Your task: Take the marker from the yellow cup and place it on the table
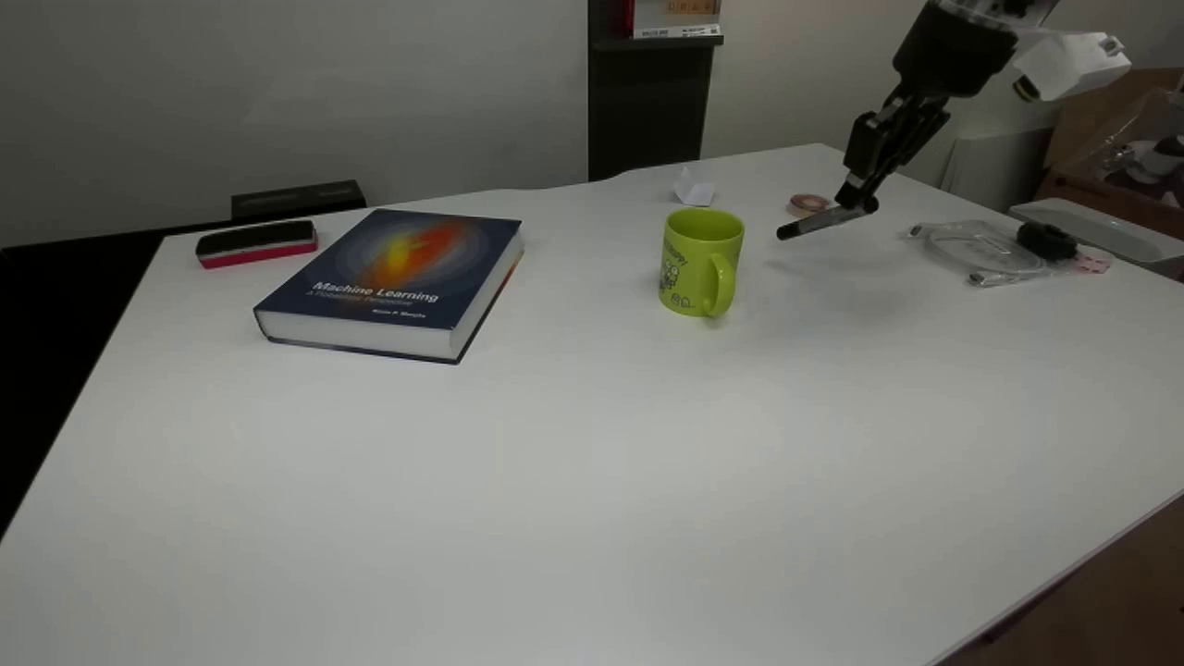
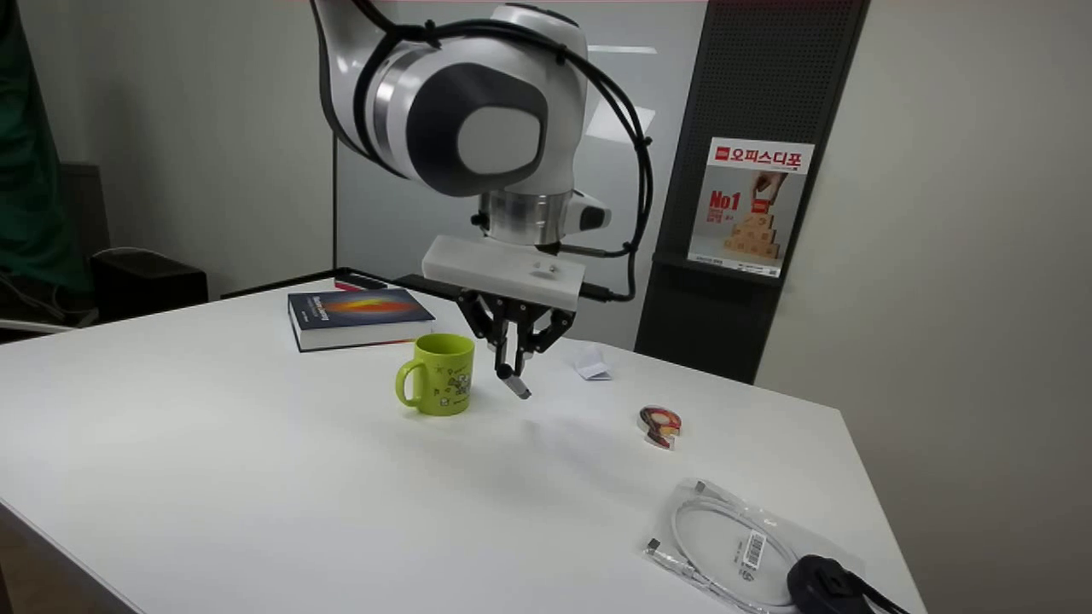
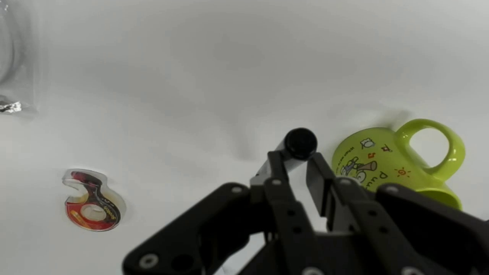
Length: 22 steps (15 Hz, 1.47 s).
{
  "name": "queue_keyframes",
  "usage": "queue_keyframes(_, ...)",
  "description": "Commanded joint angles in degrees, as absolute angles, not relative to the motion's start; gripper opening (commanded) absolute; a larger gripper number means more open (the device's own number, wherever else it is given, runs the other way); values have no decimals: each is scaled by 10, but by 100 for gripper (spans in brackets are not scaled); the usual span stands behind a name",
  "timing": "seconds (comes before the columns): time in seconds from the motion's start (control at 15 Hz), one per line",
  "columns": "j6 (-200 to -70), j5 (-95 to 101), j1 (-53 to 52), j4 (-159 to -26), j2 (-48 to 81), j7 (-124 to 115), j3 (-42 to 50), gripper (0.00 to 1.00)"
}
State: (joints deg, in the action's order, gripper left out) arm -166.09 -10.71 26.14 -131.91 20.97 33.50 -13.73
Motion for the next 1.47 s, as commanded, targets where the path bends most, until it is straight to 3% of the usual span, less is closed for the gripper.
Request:
queue_keyframes(0.0,-1651,-95,239,-1284,223,342,-120,5)
queue_keyframes(0.4,-1656,-100,232,-1283,224,347,-123,5)
queue_keyframes(0.47,-1656,-101,232,-1281,226,348,-123,21)
queue_keyframes(0.73,-1656,-101,232,-1283,227,348,-123,21)
queue_keyframes(0.8,-1671,-88,214,-1292,215,329,-109,5)
queue_keyframes(1.4,-1812,-56,164,-1334,229,284,-83,5)
